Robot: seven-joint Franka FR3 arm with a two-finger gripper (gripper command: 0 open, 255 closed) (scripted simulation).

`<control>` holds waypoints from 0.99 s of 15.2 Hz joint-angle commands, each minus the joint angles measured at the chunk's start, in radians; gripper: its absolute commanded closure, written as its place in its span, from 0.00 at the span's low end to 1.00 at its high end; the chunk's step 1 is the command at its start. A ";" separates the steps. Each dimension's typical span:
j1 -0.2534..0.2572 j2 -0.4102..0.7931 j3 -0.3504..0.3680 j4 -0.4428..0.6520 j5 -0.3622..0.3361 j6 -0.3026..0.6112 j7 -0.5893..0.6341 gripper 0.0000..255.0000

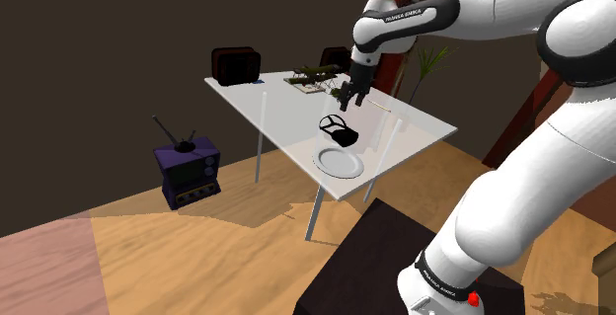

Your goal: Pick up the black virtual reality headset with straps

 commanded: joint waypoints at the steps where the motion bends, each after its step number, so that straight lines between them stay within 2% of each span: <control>1: -0.007 0.085 -0.021 0.056 0.029 0.021 -0.033 0.00; 7: -0.059 0.327 -0.057 0.244 0.130 0.042 -0.132 0.00; 15: -0.175 0.641 -0.050 0.560 0.250 -0.001 -0.219 0.00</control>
